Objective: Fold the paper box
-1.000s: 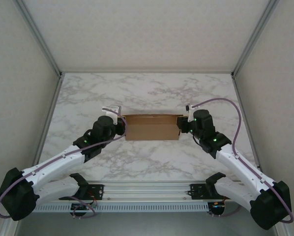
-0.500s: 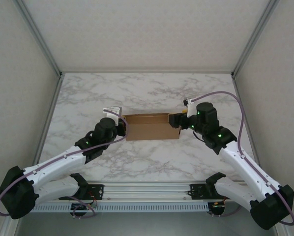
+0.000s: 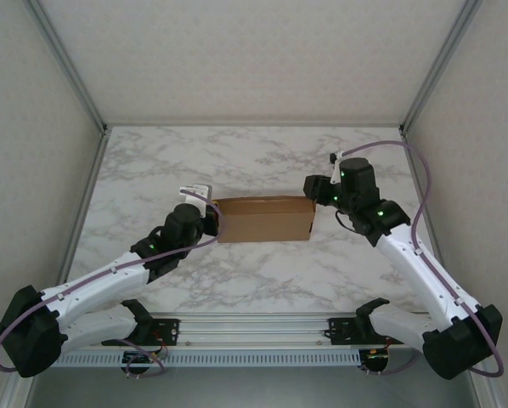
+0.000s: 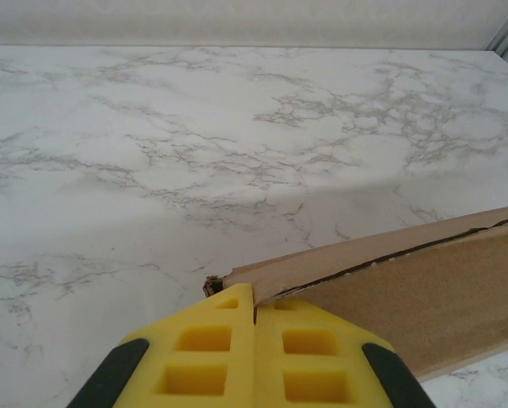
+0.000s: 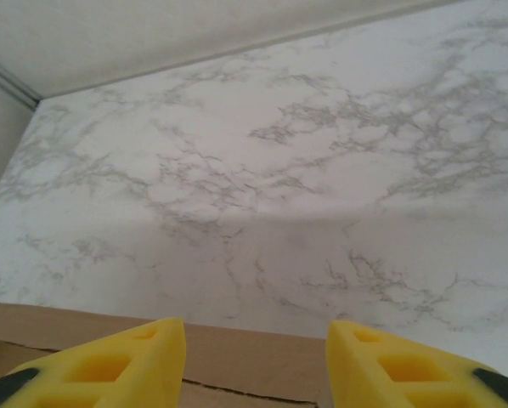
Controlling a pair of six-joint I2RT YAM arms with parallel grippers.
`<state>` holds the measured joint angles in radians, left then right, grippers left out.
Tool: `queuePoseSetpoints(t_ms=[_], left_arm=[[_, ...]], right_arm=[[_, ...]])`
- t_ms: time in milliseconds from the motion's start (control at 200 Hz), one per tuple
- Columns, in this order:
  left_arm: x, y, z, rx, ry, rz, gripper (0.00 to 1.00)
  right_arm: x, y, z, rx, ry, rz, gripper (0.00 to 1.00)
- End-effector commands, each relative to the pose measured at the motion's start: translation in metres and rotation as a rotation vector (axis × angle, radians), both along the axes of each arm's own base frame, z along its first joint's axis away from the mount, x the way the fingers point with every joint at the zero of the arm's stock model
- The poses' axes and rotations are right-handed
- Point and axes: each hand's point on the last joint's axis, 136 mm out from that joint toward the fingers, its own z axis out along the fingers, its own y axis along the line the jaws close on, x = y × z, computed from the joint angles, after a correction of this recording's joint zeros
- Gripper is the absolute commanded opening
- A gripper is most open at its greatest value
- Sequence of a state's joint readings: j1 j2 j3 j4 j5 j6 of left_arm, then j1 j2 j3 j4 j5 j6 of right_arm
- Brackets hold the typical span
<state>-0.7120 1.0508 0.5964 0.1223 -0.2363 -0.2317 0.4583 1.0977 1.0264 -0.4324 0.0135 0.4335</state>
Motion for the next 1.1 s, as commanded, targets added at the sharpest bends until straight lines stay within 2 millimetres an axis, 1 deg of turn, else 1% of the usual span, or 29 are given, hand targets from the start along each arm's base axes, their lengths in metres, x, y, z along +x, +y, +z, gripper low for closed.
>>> queuePoseSetpoints(t_ms=[0,190,345,456,561,681,771,816,856,926,1026,1092], left_arm=[[-0.013,0.003,-0.038,0.111,0.121,-0.025,0.0],[-0.013,0.002,-0.038,0.115,0.123,-0.026,0.0],[-0.014,0.003,-0.039,0.113,0.125,-0.025,0.0],[-0.015,0.001,-0.039,0.11,0.127,-0.028,0.0],[-0.015,0.0,-0.04,0.112,0.129,-0.03,0.0],[-0.015,-0.001,-0.042,0.114,0.135,-0.033,0.0],[-0.015,-0.002,-0.038,0.098,0.132,-0.03,0.0],[-0.014,-0.001,-0.036,0.09,0.129,-0.023,0.06],[-0.014,-0.001,-0.031,0.082,0.123,-0.019,0.15],[-0.015,-0.001,-0.022,0.065,0.112,-0.019,0.28],[-0.021,-0.008,-0.003,0.013,0.092,-0.073,0.44],[-0.027,-0.015,0.008,-0.009,0.087,-0.128,0.52]], right_arm=[[0.003,-0.009,-0.008,0.001,0.047,-0.073,0.45],[0.003,-0.007,-0.033,-0.006,0.084,-0.065,0.38],[-0.006,-0.009,-0.053,-0.021,0.115,-0.05,0.34],[-0.013,-0.011,-0.064,-0.018,0.124,-0.044,0.31],[-0.018,-0.013,-0.069,-0.016,0.131,-0.044,0.29],[-0.019,-0.014,-0.068,-0.014,0.123,-0.045,0.29],[-0.016,-0.013,-0.065,-0.012,0.119,-0.047,0.29],[-0.016,-0.012,-0.066,-0.014,0.122,-0.048,0.29],[-0.015,-0.013,-0.068,-0.016,0.125,-0.051,0.29],[-0.015,-0.013,-0.069,-0.012,0.128,-0.054,0.29],[-0.016,-0.013,-0.067,-0.005,0.121,-0.057,0.29],[-0.016,-0.013,-0.066,-0.002,0.114,-0.056,0.29]])
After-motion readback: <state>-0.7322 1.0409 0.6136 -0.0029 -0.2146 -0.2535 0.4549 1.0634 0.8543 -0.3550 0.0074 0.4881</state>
